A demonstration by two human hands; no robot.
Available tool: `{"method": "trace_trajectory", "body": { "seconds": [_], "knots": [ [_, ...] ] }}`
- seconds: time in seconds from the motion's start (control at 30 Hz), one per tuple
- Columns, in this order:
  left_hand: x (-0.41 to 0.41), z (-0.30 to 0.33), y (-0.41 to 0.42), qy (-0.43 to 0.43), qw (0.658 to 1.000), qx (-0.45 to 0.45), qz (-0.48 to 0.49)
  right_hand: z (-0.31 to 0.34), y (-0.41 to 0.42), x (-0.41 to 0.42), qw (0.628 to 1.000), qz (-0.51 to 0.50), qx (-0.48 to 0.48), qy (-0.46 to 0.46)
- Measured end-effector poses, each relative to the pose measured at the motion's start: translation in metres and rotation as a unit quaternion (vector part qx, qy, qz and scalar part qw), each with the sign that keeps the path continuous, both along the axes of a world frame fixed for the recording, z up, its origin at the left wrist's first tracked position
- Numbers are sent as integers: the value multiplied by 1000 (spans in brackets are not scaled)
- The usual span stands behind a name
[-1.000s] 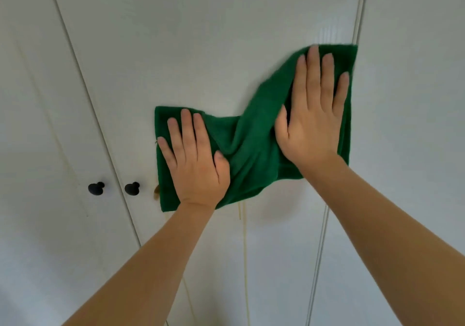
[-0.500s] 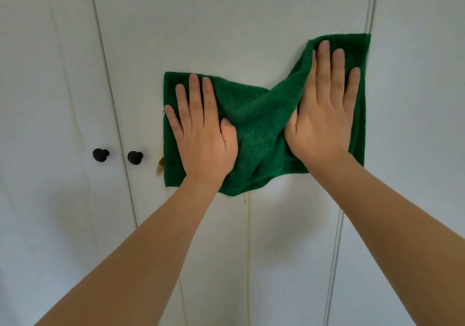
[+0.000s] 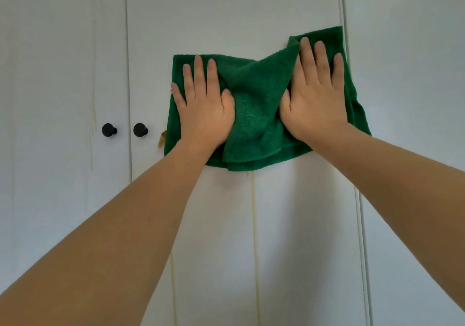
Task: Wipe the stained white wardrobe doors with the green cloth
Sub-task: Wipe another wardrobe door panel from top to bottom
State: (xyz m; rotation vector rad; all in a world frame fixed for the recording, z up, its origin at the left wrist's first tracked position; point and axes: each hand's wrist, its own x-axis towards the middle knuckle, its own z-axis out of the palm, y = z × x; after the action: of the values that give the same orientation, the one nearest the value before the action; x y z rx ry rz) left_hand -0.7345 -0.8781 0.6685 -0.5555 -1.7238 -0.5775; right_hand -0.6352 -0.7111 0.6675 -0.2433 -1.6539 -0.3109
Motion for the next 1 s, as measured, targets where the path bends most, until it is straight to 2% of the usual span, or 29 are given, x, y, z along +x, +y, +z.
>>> {"method": "trace_trajectory", "body": {
  "seconds": [0.1, 0.2, 0.3, 0.4, 0.47, 0.53, 0.63, 0.73, 0.83, 0.93, 1.0],
  "knots": [
    [2, 2, -11, -45, 998, -49, -11, -25, 3, 6, 1000, 0, -1, -12],
    [-3, -24, -15, -20, 999, -45, -5, -70, -2, 6, 1000, -7, -20, 2],
    [-8, -92, -20, 9, 999, -32, 17, -102, -6, 4, 999, -20, -35, -8],
    [-12, -174, -38, -27, 1000, -14, 9, -121, -19, 0, 998, -27, -62, -9],
    [-13, -203, -45, -54, 998, -7, 11, -137, -32, -7, 996, -29, -86, -15],
    [-15, -192, -47, -61, 998, -8, 18, -148, -40, -11, 995, -32, -96, -22],
    [-15, -138, -50, -73, 997, -5, 20, -149, -40, -13, 995, -32, -92, -15],
    [-19, -107, -54, -48, 998, -5, 26, -150, -39, -14, 996, -35, -83, 1],
    [-12, -122, -54, -37, 999, 9, 28, -153, -38, -15, 996, -33, -80, 9],
    [4, -147, -52, -86, 995, 16, 37, -153, -39, -15, 996, -31, -80, 17],
    [10, -135, -50, -110, 993, 9, 43, -154, -39, -14, 996, -31, -82, 17]
  ]
}}
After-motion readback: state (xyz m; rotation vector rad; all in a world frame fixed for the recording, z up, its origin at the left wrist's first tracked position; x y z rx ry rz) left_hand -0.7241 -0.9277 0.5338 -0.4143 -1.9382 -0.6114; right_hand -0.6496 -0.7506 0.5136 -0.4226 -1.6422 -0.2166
